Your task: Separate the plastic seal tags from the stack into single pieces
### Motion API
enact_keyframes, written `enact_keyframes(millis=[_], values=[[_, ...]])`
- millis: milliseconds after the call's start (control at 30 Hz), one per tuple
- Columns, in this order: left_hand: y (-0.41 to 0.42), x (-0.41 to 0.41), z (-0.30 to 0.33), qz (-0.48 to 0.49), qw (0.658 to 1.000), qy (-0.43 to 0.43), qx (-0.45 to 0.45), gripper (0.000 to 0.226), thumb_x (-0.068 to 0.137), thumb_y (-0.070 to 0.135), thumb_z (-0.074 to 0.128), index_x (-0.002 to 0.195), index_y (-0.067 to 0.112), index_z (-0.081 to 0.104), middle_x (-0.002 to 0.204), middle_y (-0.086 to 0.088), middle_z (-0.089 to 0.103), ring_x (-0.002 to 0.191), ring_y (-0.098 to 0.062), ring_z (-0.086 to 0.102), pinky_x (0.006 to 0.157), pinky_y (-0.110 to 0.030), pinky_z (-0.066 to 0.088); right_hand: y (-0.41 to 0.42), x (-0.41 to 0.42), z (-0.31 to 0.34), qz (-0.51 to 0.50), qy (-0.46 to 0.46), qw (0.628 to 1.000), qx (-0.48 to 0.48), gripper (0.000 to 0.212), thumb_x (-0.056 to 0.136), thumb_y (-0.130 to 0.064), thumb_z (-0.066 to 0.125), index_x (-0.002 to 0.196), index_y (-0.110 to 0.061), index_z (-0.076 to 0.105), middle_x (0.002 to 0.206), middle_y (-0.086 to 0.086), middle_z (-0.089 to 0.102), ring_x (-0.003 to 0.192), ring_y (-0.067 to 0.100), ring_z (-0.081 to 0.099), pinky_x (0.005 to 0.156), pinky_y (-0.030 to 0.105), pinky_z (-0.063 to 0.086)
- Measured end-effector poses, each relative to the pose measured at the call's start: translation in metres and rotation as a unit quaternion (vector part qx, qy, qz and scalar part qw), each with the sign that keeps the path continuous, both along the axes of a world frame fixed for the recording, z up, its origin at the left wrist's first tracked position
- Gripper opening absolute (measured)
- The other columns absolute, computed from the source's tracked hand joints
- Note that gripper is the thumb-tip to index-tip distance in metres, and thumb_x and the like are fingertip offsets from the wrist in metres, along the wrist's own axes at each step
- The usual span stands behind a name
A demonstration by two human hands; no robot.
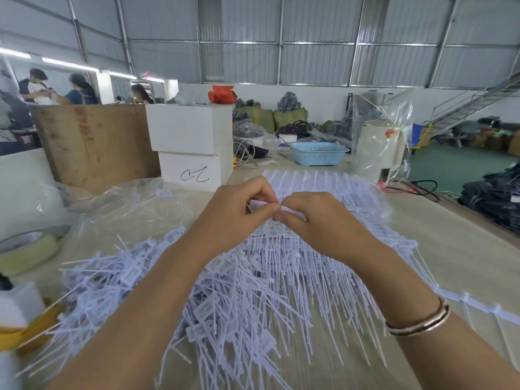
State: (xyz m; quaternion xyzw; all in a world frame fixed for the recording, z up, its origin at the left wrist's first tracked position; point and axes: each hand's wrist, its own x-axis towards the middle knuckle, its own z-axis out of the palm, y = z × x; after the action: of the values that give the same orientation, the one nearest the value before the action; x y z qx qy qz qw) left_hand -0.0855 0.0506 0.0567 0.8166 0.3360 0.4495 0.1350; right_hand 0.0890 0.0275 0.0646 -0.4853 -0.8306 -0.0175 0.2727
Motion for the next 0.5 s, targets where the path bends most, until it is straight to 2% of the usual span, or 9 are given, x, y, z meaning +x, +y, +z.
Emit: enact_keyframes(millis=[67,167,233,333,500], values=[[0.001,0.0,-0.001,-0.01,1.0,-0.018,-0.022,0.01,0.084,0.027,0.069,0.078,0.028,0.062,0.074,0.016,0.067,0.061,-0.004,0.056,0.056,-0.018,0.042,-0.001,-0.001,-0.001,0.003,0.009,1.0,-0.003,0.028,0.097,-0.031,0.049,0.088,-0.012,0.068,0.076,0.003,0.063,0.072,0.022,0.057,0.071,0.042,0.045],[0.005,-0.002,-0.002,-0.042,0.993,-0.068,-0.089,0.009,0.083,0.022,0.07,0.076,0.022,0.064,0.071,0.01,0.07,0.065,-0.01,0.063,0.063,-0.024,0.049,-0.002,-0.001,0.001,0.007,0.011,1.0,0.024,0.026,0.096,-0.031,0.05,0.089,-0.018,0.071,0.075,-0.003,0.064,0.069,0.019,0.056,0.068,0.036,0.041],[0.006,-0.002,-0.003,-0.071,0.981,-0.117,-0.138,0.008,0.083,0.018,0.069,0.077,0.015,0.065,0.072,0.005,0.071,0.066,-0.008,0.065,0.064,-0.02,0.053,-0.002,-0.003,0.0,-0.001,-0.014,0.998,0.065,0.028,0.097,-0.03,0.05,0.084,-0.016,0.069,0.07,-0.005,0.058,0.063,0.019,0.05,0.071,0.034,0.035],[0.006,-0.002,-0.006,-0.106,0.965,-0.167,-0.172,0.014,0.076,0.026,0.068,0.076,0.013,0.063,0.073,0.001,0.072,0.066,-0.005,0.065,0.063,-0.013,0.05,0.0,-0.005,-0.004,-0.018,-0.039,0.993,0.106,0.031,0.098,-0.031,0.048,0.08,-0.012,0.066,0.07,-0.004,0.058,0.06,0.021,0.047,0.08,0.035,0.034],[0.008,-0.001,-0.013,-0.115,0.95,-0.213,-0.197,0.012,0.072,0.029,0.068,0.071,0.018,0.064,0.071,0.002,0.071,0.065,-0.008,0.067,0.063,-0.014,0.051,0.004,-0.006,-0.012,-0.019,-0.023,0.991,0.131,0.032,0.098,-0.029,0.049,0.075,-0.009,0.063,0.067,-0.002,0.055,0.058,0.023,0.046,0.076,0.031,0.028]])
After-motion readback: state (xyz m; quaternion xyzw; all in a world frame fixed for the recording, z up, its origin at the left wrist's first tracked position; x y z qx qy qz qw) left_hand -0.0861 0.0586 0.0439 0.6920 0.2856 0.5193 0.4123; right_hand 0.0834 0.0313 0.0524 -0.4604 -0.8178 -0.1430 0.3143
